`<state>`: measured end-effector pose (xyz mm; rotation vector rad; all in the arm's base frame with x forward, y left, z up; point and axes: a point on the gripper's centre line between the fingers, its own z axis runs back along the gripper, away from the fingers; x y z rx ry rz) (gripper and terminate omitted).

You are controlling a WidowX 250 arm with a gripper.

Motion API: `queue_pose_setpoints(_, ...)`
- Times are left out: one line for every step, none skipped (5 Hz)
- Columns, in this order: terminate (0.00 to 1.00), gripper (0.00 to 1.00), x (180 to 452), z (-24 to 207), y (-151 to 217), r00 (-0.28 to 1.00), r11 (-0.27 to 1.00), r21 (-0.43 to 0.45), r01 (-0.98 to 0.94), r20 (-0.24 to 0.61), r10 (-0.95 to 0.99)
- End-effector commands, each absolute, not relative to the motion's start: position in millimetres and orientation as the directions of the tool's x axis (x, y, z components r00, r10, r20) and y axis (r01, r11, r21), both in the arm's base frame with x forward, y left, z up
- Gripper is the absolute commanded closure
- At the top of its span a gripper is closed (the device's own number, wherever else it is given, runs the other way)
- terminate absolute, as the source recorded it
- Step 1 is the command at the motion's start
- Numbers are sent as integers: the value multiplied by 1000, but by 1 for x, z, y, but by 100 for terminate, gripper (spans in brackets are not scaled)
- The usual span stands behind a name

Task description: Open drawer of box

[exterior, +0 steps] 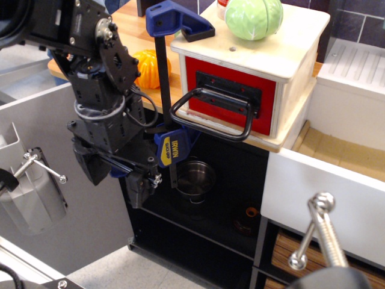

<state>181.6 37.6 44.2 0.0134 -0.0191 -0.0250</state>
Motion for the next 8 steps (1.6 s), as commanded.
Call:
queue_pose_setpoints(0,0,182,44,38,1000,1000,14,25,19,-25)
queue_pose_setpoints(0,0,223,68,32,997,998,-42,-37,70,40)
queue_pose_setpoints(0,0,253,78,26,982,994,-62,-85,162,94)
queue_pose_setpoints(0,0,290,85,25,963,994,-52,-100,248,110)
queue_pose_setpoints(0,0,308,72,19,946,996,-14,-89,313,89)
queue_pose_setpoints(0,0,321,69,17,947,995,-20,-95,305,97)
queue_pose_setpoints(0,0,321,55,3,945,994,1,-112,310,106)
queue_pose_setpoints(0,0,317,47,-5,953,995,7,-99,287,92)
